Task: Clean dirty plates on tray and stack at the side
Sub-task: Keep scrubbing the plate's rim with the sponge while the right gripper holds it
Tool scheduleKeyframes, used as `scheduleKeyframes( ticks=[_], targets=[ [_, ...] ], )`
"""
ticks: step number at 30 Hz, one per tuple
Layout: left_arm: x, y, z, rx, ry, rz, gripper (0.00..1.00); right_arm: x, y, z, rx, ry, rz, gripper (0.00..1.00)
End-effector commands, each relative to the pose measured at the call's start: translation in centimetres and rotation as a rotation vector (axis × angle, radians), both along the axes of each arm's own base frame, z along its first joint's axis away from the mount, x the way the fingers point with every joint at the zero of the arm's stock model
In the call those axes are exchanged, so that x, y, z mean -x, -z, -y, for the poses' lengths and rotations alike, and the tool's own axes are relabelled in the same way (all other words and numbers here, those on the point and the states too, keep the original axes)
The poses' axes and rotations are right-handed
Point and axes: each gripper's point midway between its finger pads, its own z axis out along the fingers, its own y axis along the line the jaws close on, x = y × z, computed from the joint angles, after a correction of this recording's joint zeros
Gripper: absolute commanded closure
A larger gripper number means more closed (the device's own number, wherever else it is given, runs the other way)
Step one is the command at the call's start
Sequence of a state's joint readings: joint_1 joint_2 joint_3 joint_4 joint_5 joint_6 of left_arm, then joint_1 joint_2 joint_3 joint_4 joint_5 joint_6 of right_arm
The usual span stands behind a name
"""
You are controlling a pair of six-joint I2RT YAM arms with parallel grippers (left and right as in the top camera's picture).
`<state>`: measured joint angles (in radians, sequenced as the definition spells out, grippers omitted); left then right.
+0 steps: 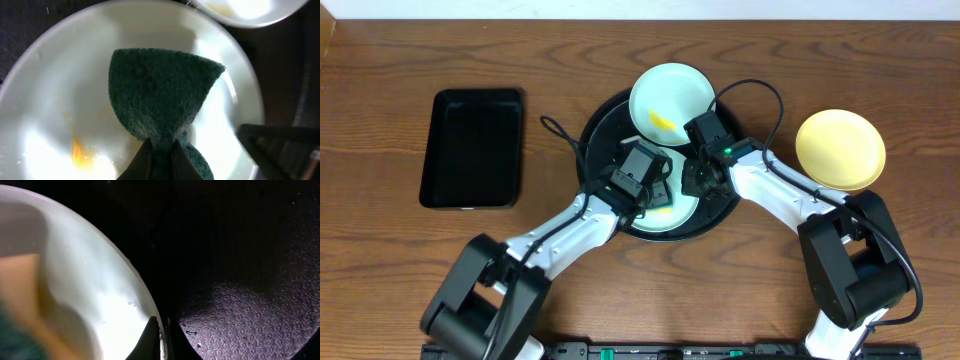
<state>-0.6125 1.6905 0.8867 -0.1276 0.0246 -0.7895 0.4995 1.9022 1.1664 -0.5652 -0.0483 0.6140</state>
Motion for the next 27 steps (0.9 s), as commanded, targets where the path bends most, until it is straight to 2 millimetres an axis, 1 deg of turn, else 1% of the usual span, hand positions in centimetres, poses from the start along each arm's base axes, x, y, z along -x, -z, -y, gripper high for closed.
scheduleKeyframes(
  ticks=[1,4,5,6,8,11,13,16,17,19,22,25,27],
  targets=[
    [0.9,1.8,-0.3,-0.008,-0.01,-0.056,0.93,-0.1,1.0,1.7,0.069,0.047,0.003,0.99],
    [1.2,2.6,-0.6,-0.032,-0.004,-0.075,0.93,-0.2,1.0,1.6,0.067,0.047,0.006,0.99],
    [1.2,2.8,-1.1,-0.057,-0.011,-0.075,0.92,-0.2,1.0,1.6,0.066,0.047,0.007,0.99],
    [1.3,3.0,-2.0,-0.102,-0.032,-0.074,0.93,-0.2,1.0,1.6,0.066,0.047,0.007,0.99],
    [1.4,3.4,-4.7,-0.235,-0.087,-0.062,0.93,-0.2,1.0,1.6,0.066,0.047,0.007,0.99],
    [1.4,2.9,-9.5,-0.476,-0.173,-0.017,0.93,-0.2,1.0,1.6,0.067,0.046,0.007,0.99],
    [1.3,2.1,-11.6,-0.594,-0.212,0.018,0.93,-0.2,1.0,1.6,0.067,0.046,0.007,0.99],
    [0.7,0.7,-13.2,-0.681,-0.249,0.082,0.93,-0.2,1.0,1.6,0.067,0.046,0.007,0.99],
    [0.4,-0.1,-13.3,-0.693,-0.251,0.108,0.93,-0.2,1.0,1.6,0.067,0.046,0.007,0.99],
    [-0.2,-1.3,-12.9,-0.678,-0.243,0.139,0.92,-0.1,1.0,1.7,0.068,0.046,0.005,0.99],
    [-1.0,-3.7,-11.9,-0.599,-0.258,0.192,0.92,-0.1,1.0,1.7,0.068,0.046,0.004,0.99],
    [-1.2,-5.2,-9.6,-0.432,-0.225,0.206,0.93,0.0,1.1,1.7,0.07,0.046,0.002,0.99],
    [-1.1,-5.5,-7.7,-0.327,-0.184,0.192,0.93,0.0,1.1,1.7,0.07,0.046,0.001,0.99]
  ],
)
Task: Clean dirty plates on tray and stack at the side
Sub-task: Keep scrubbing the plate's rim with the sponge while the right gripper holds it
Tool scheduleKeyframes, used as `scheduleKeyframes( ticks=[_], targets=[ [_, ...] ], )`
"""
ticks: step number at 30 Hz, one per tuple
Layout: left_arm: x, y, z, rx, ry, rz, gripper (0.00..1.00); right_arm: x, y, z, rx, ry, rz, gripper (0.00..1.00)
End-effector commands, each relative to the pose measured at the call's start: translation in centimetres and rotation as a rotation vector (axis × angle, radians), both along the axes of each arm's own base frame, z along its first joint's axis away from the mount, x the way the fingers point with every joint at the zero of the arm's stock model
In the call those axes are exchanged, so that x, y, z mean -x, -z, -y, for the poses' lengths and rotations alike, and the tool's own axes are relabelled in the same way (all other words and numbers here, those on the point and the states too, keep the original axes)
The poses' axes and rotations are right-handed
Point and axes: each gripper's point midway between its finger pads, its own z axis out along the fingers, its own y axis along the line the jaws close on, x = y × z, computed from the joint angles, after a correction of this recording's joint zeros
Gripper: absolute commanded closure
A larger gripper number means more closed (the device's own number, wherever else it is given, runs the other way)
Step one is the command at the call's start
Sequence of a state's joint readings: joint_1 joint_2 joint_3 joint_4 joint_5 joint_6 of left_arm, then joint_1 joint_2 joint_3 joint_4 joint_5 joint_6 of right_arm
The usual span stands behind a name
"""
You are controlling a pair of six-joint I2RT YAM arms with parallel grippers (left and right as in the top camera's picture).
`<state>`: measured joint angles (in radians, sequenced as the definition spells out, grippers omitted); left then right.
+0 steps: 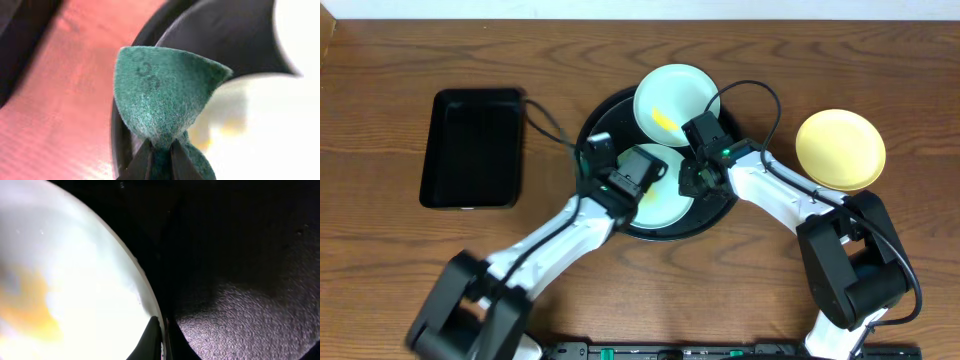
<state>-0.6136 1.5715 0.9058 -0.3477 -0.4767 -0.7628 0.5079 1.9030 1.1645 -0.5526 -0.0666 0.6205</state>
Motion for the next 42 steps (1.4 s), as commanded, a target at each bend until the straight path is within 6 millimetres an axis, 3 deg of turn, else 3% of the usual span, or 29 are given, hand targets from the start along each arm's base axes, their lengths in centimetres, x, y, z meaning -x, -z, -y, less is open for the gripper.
scheduleKeyframes(
  ticks=[1,6,14,20,23,26,30,32,37,42],
  targets=[
    [0.2,-1.0,2.2,0.13,0.068,-0.006,0.93,-0.2,1.1,2.4,0.091,0.053,0.002,0.99],
    [1.4,1.0,5.2,0.297,0.101,-0.116,0.93,-0.2,1.0,2.3,0.089,0.053,0.006,0.99],
    [1.5,5.0,8.2,0.388,0.157,-0.22,0.93,-0.2,1.1,2.3,0.089,0.054,0.005,0.99],
    [1.8,5.9,10.1,0.44,0.219,-0.246,0.93,-0.3,1.0,2.3,0.088,0.054,0.007,0.99],
    [1.6,6.2,9.1,0.331,0.256,-0.221,0.92,-0.3,1.0,2.3,0.088,0.054,0.007,0.99],
    [1.2,6.5,4.9,0.119,0.167,-0.19,0.93,-0.2,1.0,2.3,0.089,0.053,0.006,0.99],
    [0.9,5.4,-0.5,-0.16,0.049,-0.129,0.93,-0.2,1.0,2.3,0.089,0.053,0.006,0.99],
    [0.7,4.7,-1.9,-0.245,0.023,-0.103,0.92,-0.2,1.1,2.3,0.089,0.053,0.005,0.99],
    [0.6,4.2,-1.5,-0.24,0.053,-0.097,0.92,-0.2,1.1,2.3,0.09,0.053,0.005,0.99],
    [0.0,3.4,1.5,-0.064,0.111,-0.074,0.93,-0.2,1.1,2.3,0.09,0.053,0.005,0.99]
  ],
)
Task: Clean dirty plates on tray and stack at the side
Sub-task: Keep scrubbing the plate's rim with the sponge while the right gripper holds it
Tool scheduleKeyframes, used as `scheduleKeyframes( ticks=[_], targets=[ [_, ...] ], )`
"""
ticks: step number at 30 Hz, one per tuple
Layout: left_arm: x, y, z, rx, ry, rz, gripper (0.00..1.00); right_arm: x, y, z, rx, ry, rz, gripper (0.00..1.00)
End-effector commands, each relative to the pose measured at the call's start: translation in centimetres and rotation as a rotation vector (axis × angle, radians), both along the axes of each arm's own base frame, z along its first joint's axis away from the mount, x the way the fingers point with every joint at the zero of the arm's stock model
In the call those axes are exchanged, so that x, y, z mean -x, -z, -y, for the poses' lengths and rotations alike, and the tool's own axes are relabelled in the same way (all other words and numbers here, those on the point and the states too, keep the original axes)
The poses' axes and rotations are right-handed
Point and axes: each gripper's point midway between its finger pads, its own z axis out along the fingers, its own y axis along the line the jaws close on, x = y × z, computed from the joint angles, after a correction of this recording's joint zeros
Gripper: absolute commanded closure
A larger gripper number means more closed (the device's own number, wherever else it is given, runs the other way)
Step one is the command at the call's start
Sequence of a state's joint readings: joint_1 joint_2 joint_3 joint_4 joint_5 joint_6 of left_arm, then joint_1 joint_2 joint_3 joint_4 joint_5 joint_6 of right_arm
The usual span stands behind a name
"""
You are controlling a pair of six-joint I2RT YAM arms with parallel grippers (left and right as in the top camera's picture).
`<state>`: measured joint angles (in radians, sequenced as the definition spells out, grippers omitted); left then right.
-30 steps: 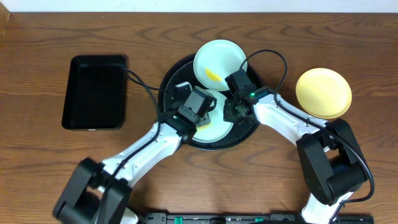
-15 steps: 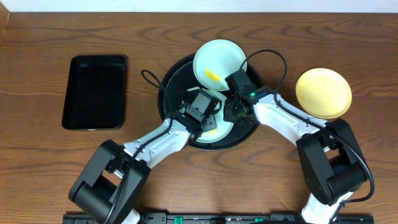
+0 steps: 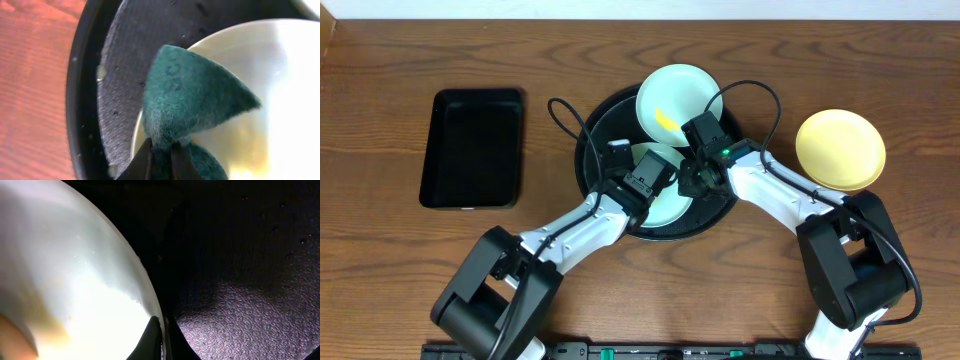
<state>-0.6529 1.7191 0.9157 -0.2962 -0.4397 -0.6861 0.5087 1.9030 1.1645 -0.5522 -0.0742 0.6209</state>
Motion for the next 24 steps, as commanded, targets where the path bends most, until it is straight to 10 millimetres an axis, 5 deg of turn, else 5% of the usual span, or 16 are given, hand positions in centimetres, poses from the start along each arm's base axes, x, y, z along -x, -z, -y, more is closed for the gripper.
scheduleKeyframes(
  ticks=[1,7,24],
  targets=[
    [-0.5,-1.3,0.2,0.051,0.012,0.031,0.93,-0.3,1.1,2.5,0.097,0.055,0.008,0.99],
    [0.5,-1.9,6.3,0.408,0.09,-0.052,0.93,-0.3,1.1,2.4,0.095,0.056,0.01,0.99],
    [1.5,3.1,7.7,0.405,0.065,-0.142,0.93,-0.4,1.0,2.3,0.088,0.062,0.012,0.99]
  ],
)
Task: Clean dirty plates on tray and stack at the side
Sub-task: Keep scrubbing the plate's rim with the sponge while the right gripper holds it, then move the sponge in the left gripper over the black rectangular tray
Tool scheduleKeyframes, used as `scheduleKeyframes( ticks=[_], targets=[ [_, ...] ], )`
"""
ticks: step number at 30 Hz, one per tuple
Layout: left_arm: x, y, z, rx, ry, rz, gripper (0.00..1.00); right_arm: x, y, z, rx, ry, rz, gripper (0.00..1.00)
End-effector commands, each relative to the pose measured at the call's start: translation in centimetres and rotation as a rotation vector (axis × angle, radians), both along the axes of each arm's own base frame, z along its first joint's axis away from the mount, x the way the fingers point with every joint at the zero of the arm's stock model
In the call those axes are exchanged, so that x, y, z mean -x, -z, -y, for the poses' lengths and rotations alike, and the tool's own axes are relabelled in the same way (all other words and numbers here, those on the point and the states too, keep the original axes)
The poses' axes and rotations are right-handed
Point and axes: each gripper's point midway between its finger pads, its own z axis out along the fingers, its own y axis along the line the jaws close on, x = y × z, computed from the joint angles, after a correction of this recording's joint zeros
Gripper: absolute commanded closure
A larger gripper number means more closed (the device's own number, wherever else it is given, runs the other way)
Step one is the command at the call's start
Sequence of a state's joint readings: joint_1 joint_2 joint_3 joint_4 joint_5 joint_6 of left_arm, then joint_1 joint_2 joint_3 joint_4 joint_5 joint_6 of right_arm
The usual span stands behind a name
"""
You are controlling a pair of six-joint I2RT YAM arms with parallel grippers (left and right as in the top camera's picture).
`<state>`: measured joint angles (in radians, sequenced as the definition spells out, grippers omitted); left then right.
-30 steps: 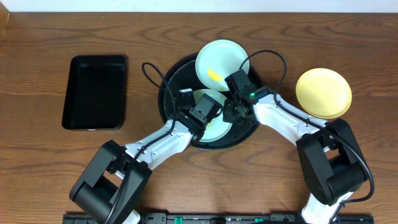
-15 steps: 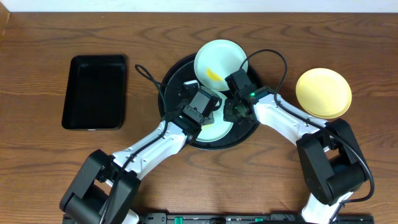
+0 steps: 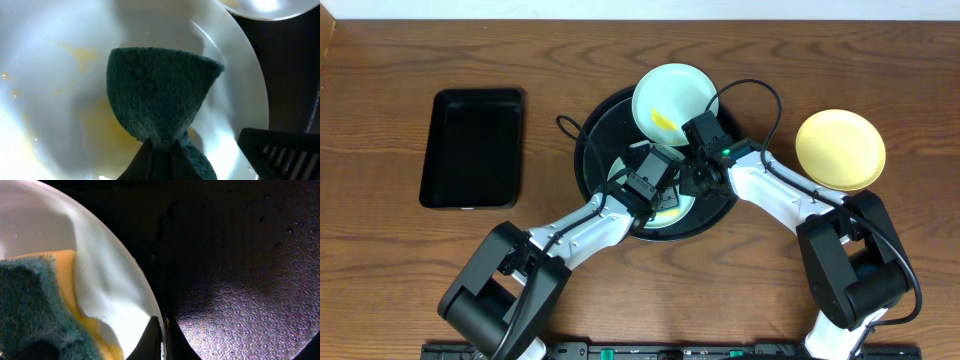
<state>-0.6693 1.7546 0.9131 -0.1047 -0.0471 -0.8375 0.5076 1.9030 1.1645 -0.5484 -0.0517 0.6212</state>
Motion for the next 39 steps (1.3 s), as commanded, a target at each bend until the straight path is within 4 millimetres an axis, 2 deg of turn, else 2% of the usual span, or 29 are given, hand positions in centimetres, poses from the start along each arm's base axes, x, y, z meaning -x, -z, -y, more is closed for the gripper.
scheduleKeyframes(
  ticks=[1,5,7,10,13,17,22,26,30,32,39],
  targets=[
    [0.6,2.0,-1.1,-0.084,0.027,-0.021,0.92,-0.1,1.0,2.0,0.07,0.055,-0.001,0.99],
    [0.0,2.0,-5.8,-0.342,-0.033,0.044,0.93,-0.1,1.0,2.0,0.071,0.055,-0.001,0.99],
    [-0.2,1.4,-8.4,-0.479,-0.085,0.079,0.93,-0.1,1.0,2.0,0.071,0.055,-0.001,0.99],
    [-0.7,0.1,-11.2,-0.636,-0.142,0.142,0.93,-0.1,1.0,2.0,0.071,0.055,-0.001,0.99],
    [-1.2,-1.1,-12.2,-0.709,-0.162,0.191,0.93,-0.1,1.0,2.0,0.072,0.054,-0.003,0.99],
    [-1.7,-3.3,-12.0,-0.679,-0.19,0.243,0.93,0.0,1.0,2.0,0.072,0.053,-0.005,0.99],
    [-2.2,-8.9,-11.5,-0.544,-0.252,0.357,0.93,-0.2,0.8,0.8,0.01,0.038,-0.004,0.99],
    [-1.7,-13.3,-11.6,-0.381,-0.269,0.406,0.92,-0.8,-0.1,-0.5,-0.029,-0.001,0.039,0.99],
    [-0.8,-16.1,-14.3,-0.294,-0.314,0.402,0.93,-1.3,-2.6,-1.7,-0.038,-0.073,0.123,0.99],
    [-0.2,-16.7,-16.0,-0.272,-0.343,0.382,0.93,-1.7,-4.6,-2.0,-0.021,-0.096,0.192,0.99],
    [3.1,-16.9,-24.5,-0.308,-0.537,0.258,0.93,-2.9,-14.4,-0.5,0.154,-0.172,0.538,0.99]
  ],
)
